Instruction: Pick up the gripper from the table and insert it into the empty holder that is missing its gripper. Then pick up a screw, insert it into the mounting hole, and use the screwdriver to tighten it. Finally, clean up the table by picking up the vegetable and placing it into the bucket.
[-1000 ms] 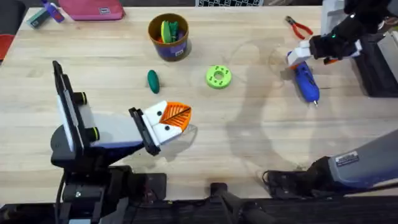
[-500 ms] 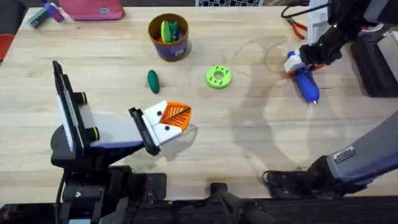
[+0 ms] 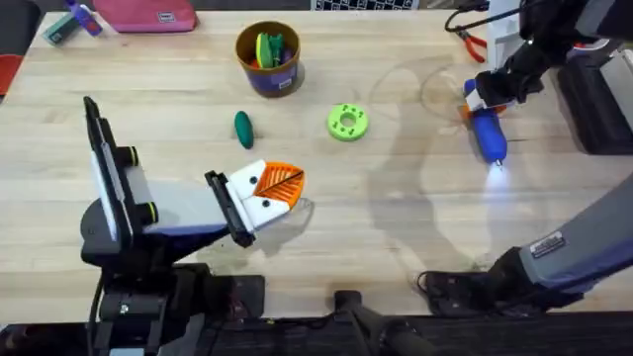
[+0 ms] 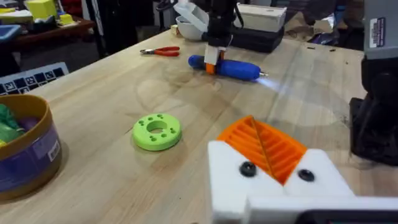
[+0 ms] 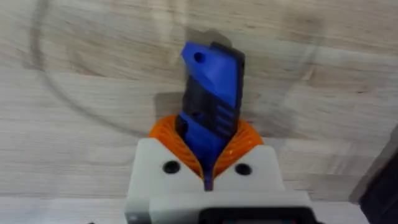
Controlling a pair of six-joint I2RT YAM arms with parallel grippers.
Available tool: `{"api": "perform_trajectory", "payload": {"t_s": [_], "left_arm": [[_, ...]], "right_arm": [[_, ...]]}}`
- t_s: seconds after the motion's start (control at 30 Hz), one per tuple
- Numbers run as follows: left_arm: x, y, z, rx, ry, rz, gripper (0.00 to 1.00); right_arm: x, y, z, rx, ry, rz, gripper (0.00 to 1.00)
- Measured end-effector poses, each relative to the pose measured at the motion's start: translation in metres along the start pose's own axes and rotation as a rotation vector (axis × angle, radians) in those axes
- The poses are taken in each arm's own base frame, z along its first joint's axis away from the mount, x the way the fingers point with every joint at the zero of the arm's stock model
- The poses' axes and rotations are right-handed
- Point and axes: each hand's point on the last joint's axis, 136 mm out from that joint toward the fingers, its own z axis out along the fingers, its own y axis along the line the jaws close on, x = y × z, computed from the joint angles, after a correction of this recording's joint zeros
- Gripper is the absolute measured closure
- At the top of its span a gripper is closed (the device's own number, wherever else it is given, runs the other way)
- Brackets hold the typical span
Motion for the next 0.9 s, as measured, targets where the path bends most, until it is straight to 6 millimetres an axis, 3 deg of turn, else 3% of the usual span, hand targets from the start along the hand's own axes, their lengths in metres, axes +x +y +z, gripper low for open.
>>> {"api": "perform_trajectory", "payload": {"t_s": [0.33,0.47,0.57,0.77,0.9], "left_arm": [[0.0,0.0,0.0,0.0,0.0,0.0,0.992],[0.0,0.0,0.0,0.0,0.0,0.0,0.992],[0.0,0.0,0.0,0.0,0.0,0.0,0.992],[0.0,0.0,0.0,0.0,0.0,0.0,0.992],[0.0,0.0,0.0,0.0,0.0,0.0,0.992]], "right_arm": [[-0.004,0.009,-0.003,-0.049,-0.023,-0.002,0.977],[-0.009,0.026,-0.024,-0.098,-0.064,-0.004,0.977],[-0.022,0.038,-0.058,-0.126,-0.137,-0.02,0.977],[-0.065,0.069,-0.165,-0.178,-0.429,-0.054,0.977],[-0.078,0.095,-0.231,-0.209,-0.611,-0.09,0.977]]}}
